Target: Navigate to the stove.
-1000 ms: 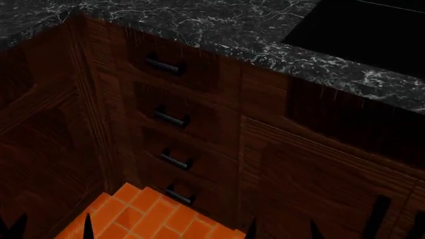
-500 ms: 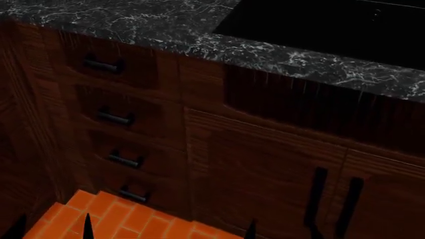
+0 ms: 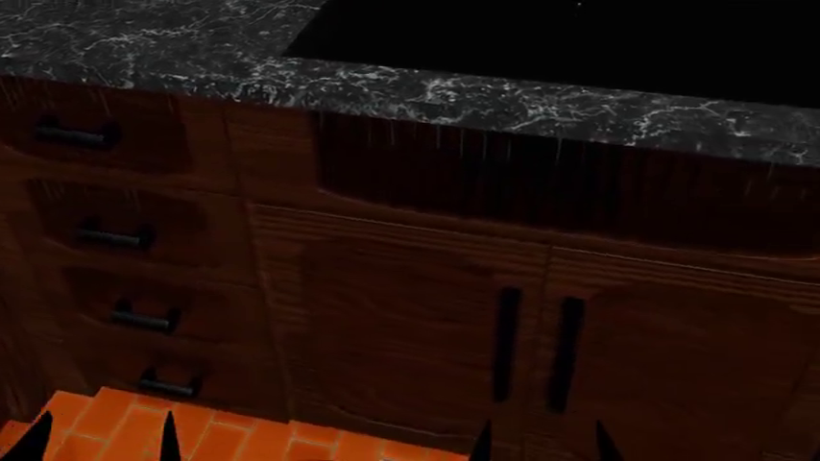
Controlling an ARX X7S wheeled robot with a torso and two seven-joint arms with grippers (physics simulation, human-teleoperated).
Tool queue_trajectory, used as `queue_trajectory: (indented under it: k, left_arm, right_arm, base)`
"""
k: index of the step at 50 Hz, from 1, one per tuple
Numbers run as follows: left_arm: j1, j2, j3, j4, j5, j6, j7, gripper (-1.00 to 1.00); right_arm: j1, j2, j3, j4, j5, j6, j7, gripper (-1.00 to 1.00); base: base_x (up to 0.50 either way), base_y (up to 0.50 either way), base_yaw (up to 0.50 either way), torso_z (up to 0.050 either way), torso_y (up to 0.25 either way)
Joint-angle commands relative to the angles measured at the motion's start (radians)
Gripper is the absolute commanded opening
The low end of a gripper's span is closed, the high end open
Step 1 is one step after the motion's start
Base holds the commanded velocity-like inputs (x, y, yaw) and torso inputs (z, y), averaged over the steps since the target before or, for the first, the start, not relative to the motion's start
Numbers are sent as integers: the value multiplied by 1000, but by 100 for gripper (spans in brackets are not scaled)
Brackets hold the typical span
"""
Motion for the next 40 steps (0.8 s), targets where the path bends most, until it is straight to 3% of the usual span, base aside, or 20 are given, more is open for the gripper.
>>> queue_trajectory:
  k: [1, 20, 34, 40]
  left_arm:
    - [0, -2, 2, -3, -2, 6, -3, 100]
    - [3, -7, 7, 10, -4, -1, -13, 100]
    - [0, -10, 10, 8, -9, 0, -14, 100]
    - [-3, -11, 12, 9, -11, -3, -14, 100]
  right_arm:
    - [0, 3, -4, 2, 1, -5, 3, 100]
    - [2, 10, -20, 1, -8, -21, 4, 100]
    - [8, 10, -22, 8, 24, -32, -16, 100]
    - [13, 10, -25, 15, 33, -26, -22, 100]
  base:
    - [-18, 96, -500, 0, 0]
    - [-12, 93, -491, 0, 0]
    - [0, 0, -26, 0, 0]
    - [-450, 4, 0, 0, 0]
